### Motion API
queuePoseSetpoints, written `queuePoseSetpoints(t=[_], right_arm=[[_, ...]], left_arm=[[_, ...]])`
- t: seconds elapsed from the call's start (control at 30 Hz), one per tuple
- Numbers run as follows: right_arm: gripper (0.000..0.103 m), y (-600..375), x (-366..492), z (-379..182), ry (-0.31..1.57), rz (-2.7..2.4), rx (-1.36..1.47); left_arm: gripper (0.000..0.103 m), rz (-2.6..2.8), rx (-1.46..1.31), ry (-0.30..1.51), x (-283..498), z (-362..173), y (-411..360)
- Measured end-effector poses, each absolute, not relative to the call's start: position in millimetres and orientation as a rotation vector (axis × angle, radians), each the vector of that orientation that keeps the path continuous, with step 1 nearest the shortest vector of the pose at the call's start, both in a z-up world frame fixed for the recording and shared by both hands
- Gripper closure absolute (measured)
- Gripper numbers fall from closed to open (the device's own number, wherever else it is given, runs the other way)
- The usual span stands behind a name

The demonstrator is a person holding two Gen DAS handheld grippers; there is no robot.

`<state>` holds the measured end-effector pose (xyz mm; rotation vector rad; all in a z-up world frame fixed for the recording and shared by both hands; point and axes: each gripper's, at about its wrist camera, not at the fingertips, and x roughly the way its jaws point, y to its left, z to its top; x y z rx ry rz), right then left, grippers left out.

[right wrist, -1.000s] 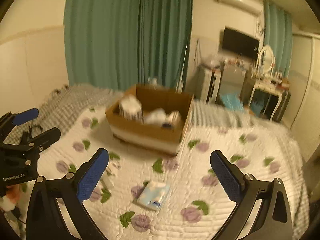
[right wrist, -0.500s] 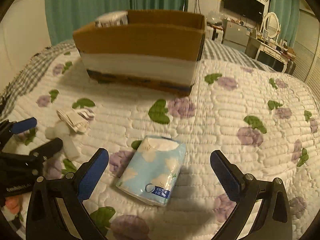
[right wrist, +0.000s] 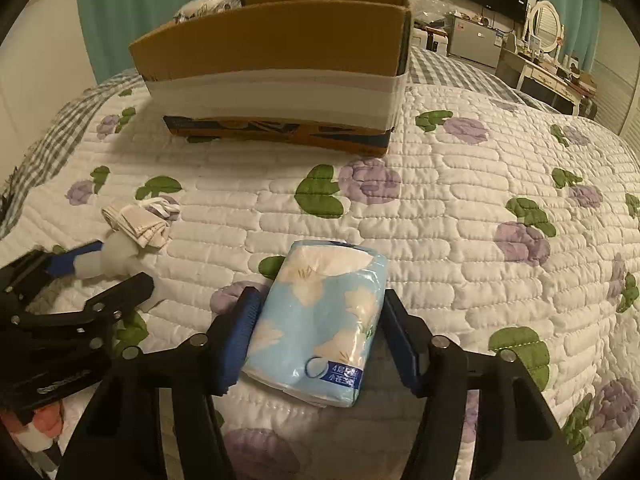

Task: Organize soft objects
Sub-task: 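Grasp the blue tissue pack with the right gripper while the left grasps the white plastic piece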

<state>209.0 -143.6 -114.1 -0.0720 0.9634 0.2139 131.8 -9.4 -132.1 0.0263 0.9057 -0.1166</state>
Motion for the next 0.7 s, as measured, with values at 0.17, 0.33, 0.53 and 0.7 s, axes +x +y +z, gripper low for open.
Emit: queuePoseSetpoints(t=[0.17,0.33,0.53,0.7], right_arm=[[0.046,-145.1,203.1,-107.2,0.935,0.233,-0.06],[0.047,-144.0,193.2,-97.9,0.898,0.245,-0.072],[0.047,-147.7,176.4,-82.3,0.869,0.26,-0.016],[0.047,-154.1,154.9,-62.4,0.818,0.262,0.026]], left_arm=[[0.067,-0.167,0.042,0.895,128.7,-128.8,-13.7],[0.076,-0.181,0.049,0.881,120.0,-123.3,-14.7],[0.08,-0.207,0.026,0.867,100.8,-106.7,-14.0],[0.08,-0.224,0.037,0.827,83.0,-86.7,-19.5]])
